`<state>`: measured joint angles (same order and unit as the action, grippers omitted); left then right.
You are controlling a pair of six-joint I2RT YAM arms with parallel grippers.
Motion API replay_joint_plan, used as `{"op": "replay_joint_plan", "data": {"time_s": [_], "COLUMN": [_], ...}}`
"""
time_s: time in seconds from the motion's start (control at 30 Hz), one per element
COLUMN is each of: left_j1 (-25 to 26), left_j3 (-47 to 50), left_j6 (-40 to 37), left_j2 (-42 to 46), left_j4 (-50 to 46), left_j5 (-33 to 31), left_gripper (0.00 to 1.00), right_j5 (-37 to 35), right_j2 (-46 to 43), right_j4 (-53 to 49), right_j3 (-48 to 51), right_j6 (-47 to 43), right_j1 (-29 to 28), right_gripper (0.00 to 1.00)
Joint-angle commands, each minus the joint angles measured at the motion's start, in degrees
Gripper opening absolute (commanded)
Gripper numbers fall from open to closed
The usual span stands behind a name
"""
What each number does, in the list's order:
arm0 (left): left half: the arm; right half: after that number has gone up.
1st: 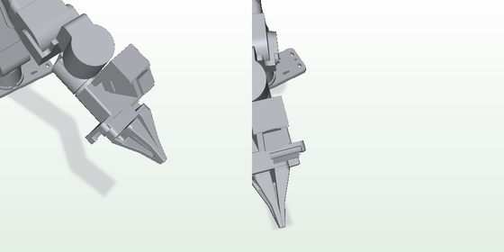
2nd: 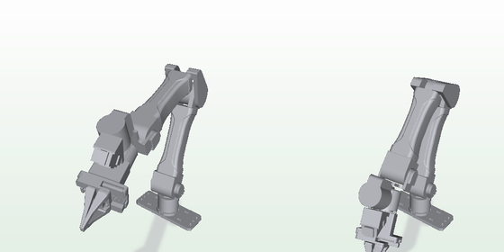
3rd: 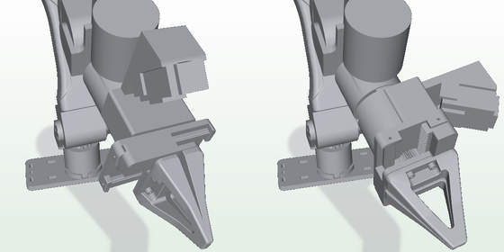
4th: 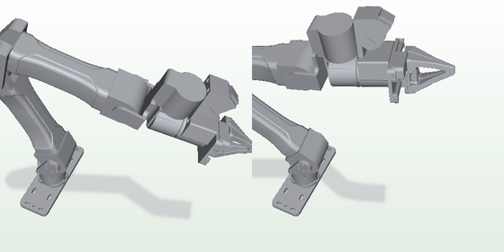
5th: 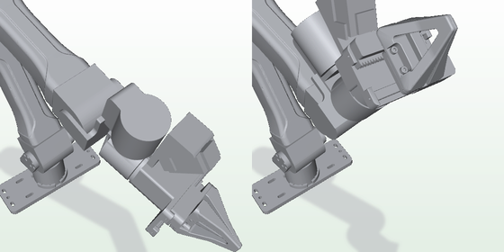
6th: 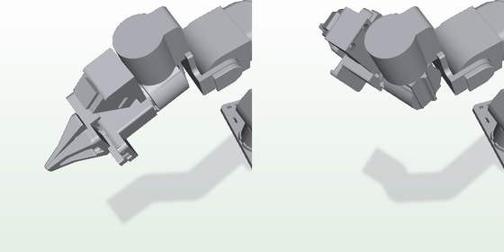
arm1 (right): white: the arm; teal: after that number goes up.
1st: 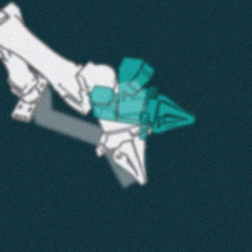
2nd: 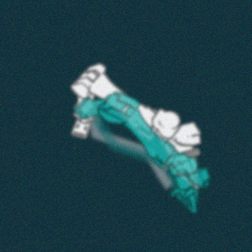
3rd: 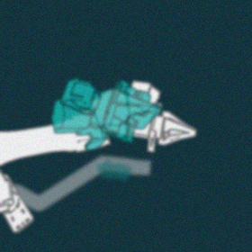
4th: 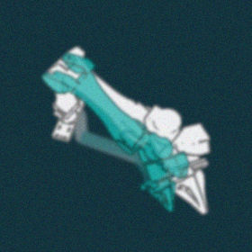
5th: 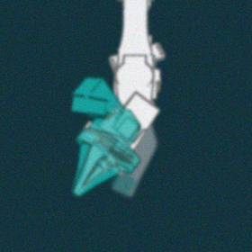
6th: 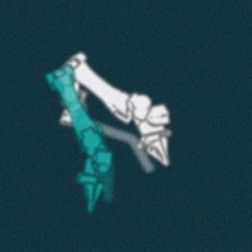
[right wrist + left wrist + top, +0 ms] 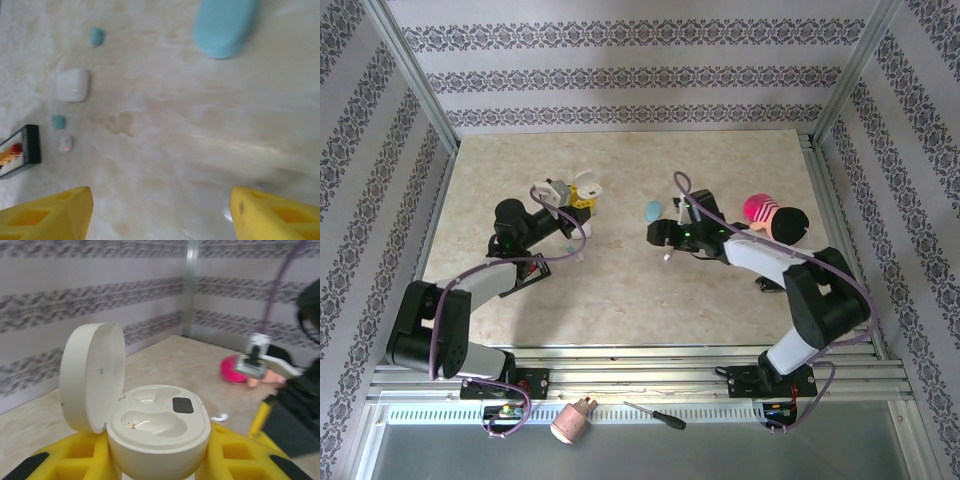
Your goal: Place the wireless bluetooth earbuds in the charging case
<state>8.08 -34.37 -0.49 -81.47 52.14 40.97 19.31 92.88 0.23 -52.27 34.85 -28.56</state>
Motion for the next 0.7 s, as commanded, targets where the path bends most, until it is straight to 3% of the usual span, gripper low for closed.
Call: {"op": "replay_joint_plan", "data": {"time_s": [0.0,0.3,0.67], "left_j1": [-3.38,-9.21,-10.01], "left_j3": [-0.85,1.32,3.18], "left_j6": [2.16,3.08,0.52], "left_j2": [-1.39,-4.10,-5.13], "left_j4": [7.51,10.66,13.14], "left_j5": [-2.57,-4.00,-2.15], "left_gripper": [0.25,0.25,0.25], "right_j5": [-1.00,-5.63,-4.19], "right_j2": [3.97,14.10,24.44], "right_j4": [5.77,7.52,4.18], "right_j3": [-3.86,-11.43,-22.24], "right_j6": [4.78,12.82,12.88], "right_j1": [-4.21,-13.55,-18.53], "right_gripper": [0.71,0.58,0.45]}}
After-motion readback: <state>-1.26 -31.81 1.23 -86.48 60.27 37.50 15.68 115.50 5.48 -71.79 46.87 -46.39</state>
